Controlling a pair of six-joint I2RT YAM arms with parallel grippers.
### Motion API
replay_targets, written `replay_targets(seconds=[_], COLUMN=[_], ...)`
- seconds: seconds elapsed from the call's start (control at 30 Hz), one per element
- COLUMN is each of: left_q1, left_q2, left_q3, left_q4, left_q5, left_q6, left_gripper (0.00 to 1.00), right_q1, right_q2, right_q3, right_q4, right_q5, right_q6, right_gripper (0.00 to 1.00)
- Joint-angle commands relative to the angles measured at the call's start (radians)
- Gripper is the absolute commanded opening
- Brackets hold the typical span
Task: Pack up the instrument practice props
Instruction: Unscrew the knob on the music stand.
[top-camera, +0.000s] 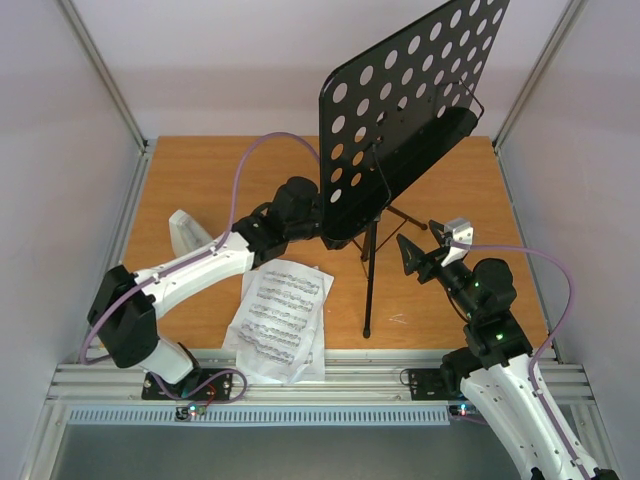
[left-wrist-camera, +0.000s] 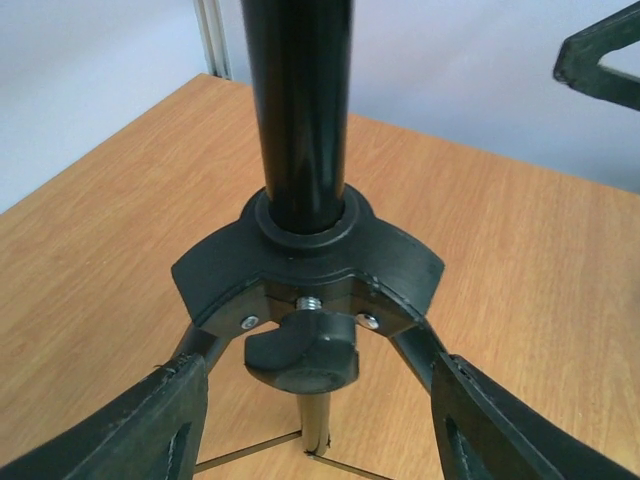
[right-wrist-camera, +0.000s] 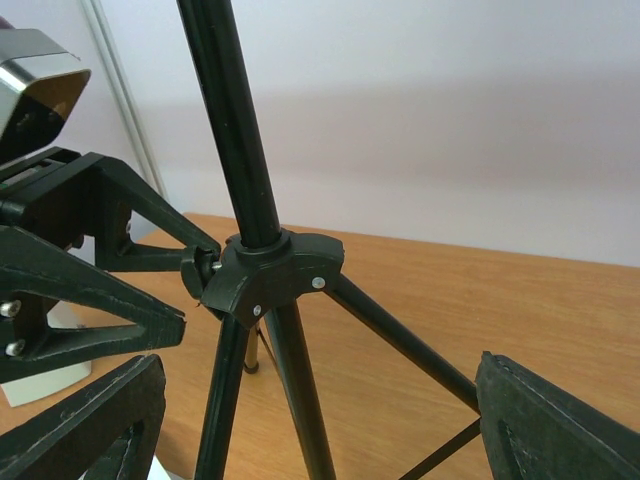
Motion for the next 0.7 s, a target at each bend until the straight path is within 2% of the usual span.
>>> replay_targets(seconds=[0.0,0.13,0.37,0.67], left_q1=[-0.007,-0.006,-0.004,-0.003], left_q2=[0.024,0.034,0.029,0.035], left_q3=[0.053,0.063,0.068,0.070], left_q4=[0.026,0.030,0.048,0.055], left_q5=[-0.037,-0.043,-0.019,-0.007], left_q6=[0.022,0.024,0.012,0.011], left_gripper=[0.63,0.62,0.50,0.39], right_q1=[0.006,0.006,0.006,0.006], right_q2=[-0.003,-0.003,0.002,0.007], right_q3=[-0.007,-0.009,-0.007,-0.007], right_q4=[-0.008,-0.008,-0.009,-0.010], right_q5=[0.005,0.003,0.001,-0.003], right_q6=[0.008,0.010,0.010,0.010], right_gripper=[0.86,0.86,0.86,0.86])
